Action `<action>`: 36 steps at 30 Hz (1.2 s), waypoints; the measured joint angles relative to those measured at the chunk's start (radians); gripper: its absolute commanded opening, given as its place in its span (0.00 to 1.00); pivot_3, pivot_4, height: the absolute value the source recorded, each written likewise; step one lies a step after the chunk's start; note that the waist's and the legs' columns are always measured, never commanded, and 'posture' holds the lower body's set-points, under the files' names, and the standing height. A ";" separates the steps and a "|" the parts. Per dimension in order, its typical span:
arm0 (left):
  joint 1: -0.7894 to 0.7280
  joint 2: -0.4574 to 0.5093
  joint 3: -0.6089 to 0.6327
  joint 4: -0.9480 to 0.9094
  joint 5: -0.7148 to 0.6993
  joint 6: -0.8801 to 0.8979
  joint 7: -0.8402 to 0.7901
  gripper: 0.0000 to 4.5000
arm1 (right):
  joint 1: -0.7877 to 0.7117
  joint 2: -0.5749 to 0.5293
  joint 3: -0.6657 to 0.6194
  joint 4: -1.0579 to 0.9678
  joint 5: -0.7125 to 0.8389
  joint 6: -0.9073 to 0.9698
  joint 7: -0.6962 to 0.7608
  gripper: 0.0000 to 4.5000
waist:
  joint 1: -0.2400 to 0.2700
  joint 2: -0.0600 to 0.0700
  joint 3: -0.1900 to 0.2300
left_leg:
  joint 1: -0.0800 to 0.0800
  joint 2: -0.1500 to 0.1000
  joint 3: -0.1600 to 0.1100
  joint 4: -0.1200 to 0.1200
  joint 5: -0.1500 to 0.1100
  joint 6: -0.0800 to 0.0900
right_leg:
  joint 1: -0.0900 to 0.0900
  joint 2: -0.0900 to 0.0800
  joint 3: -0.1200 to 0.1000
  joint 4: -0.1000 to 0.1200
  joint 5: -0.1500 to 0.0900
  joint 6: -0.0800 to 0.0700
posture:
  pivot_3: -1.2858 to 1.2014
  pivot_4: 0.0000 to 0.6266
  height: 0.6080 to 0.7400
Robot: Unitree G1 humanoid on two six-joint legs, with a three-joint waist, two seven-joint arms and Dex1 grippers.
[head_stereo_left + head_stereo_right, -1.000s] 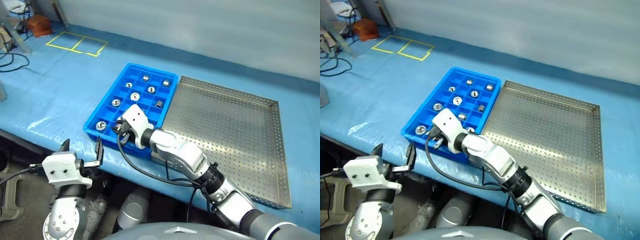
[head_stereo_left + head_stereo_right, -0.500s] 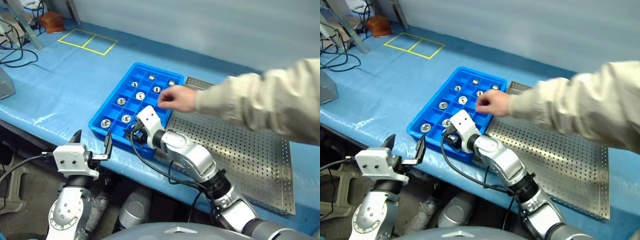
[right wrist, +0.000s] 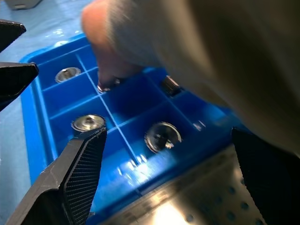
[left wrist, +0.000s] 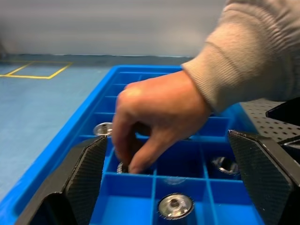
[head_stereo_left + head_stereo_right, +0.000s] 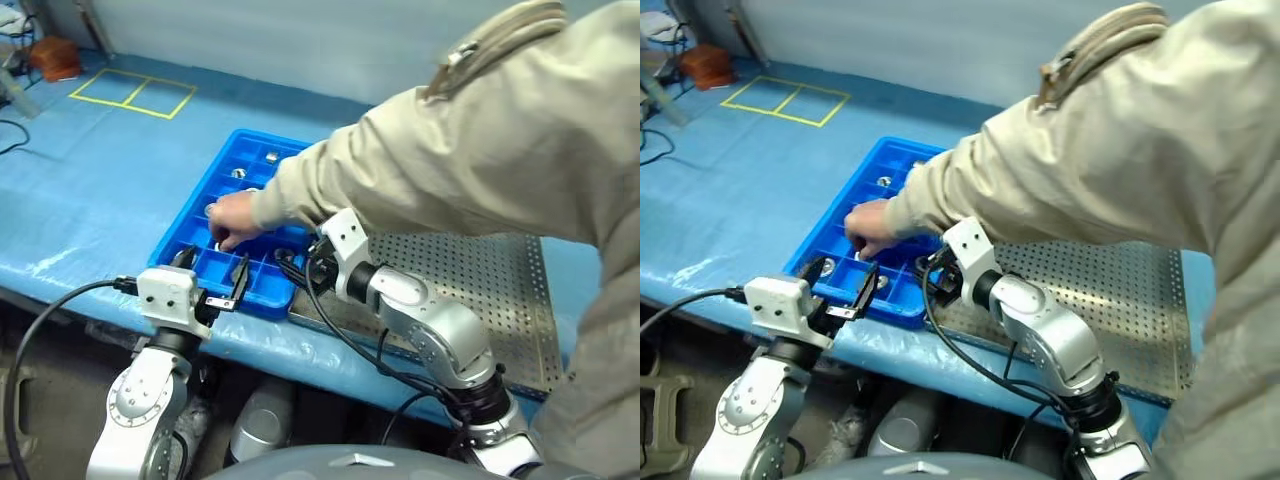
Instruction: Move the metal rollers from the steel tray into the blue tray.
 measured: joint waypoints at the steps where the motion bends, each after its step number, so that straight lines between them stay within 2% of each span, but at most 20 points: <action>1: -0.005 0.001 -0.002 0.004 -0.002 0.003 -0.005 1.00 | 0.008 0.000 -0.005 -0.008 -0.001 0.005 -0.004 0.99 | -0.018 0.000 0.000 | 0.001 0.000 -0.001 0.000 0.000 0.000 | 0.001 0.000 0.000 0.000 0.000 -0.001 | 0.62 0.24 1.00; 8: -0.014 0.015 -0.013 0.006 -0.006 0.017 -0.021 1.00 | 0.022 0.010 -0.014 -0.019 -0.004 0.025 -0.028 0.99 | -0.140 0.000 0.000 | 0.003 0.001 -0.006 0.000 0.000 0.000 | 0.004 0.000 0.001 0.000 0.000 -0.001 | 0.62 0.24 1.00; 13: -0.017 0.018 -0.014 0.006 -0.006 0.022 -0.029 1.00 | 0.025 0.010 -0.015 -0.023 -0.006 0.027 -0.031 0.99 | -0.189 0.000 0.000 | 0.004 0.002 -0.007 0.000 0.000 0.000 | 0.004 0.000 0.002 0.001 0.000 -0.002 | 0.62 0.24 1.00; 21: -0.019 0.018 -0.017 0.006 -0.006 0.034 -0.031 1.00 | 0.028 0.010 -0.015 -0.024 -0.009 0.028 -0.037 0.99 | -0.212 0.000 0.000 | 0.004 0.003 -0.007 0.000 0.001 0.000 | 0.004 -0.001 0.003 0.001 0.000 -0.001 | 0.62 0.24 1.00; 36: -0.023 0.018 -0.038 0.010 -0.005 0.039 -0.033 1.00 | 0.031 -0.007 -0.011 -0.039 -0.036 0.022 -0.053 0.99 | -0.214 0.000 0.000 | 0.004 0.002 -0.007 0.000 0.001 0.001 | 0.004 -0.002 0.003 0.001 0.000 -0.001 | 0.61 0.24 1.00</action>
